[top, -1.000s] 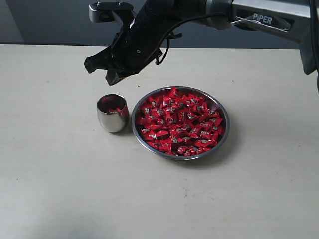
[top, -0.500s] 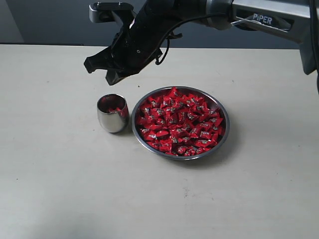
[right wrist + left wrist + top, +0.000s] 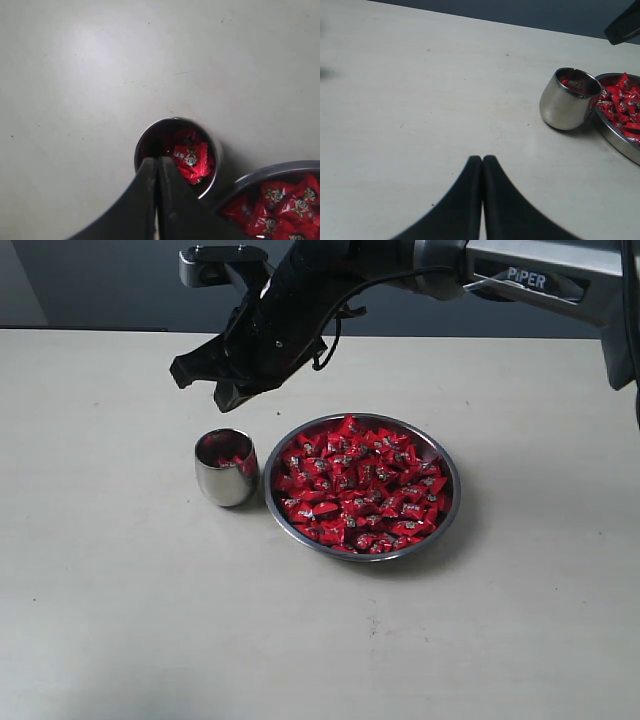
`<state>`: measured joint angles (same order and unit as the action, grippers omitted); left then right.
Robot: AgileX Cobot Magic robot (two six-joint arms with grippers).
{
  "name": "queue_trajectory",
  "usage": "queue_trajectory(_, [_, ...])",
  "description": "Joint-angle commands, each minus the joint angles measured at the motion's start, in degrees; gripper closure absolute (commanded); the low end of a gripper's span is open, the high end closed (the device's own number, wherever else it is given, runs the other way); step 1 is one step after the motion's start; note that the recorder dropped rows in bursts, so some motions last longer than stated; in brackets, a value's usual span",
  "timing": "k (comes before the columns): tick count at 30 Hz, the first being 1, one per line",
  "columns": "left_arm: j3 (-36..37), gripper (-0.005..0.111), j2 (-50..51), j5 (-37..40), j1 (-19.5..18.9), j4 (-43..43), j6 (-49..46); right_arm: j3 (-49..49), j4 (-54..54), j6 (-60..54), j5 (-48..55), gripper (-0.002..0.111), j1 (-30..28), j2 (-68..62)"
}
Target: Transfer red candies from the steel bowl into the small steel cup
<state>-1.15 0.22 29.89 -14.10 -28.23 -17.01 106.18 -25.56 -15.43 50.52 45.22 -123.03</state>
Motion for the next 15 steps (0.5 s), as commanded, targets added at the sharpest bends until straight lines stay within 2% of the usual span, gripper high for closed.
queue_trajectory(1, [0.1, 0.106, -0.22, -0.36, -0.09, -0.03, 0.09, 0.39, 0.6, -0.22, 0.05, 0.109, -0.08, 0.79])
queue_trajectory(15, [0.1, 0.106, -0.22, -0.36, -0.09, -0.03, 0.09, 0.39, 1.07, -0.22, 0.05, 0.109, -0.08, 0.79])
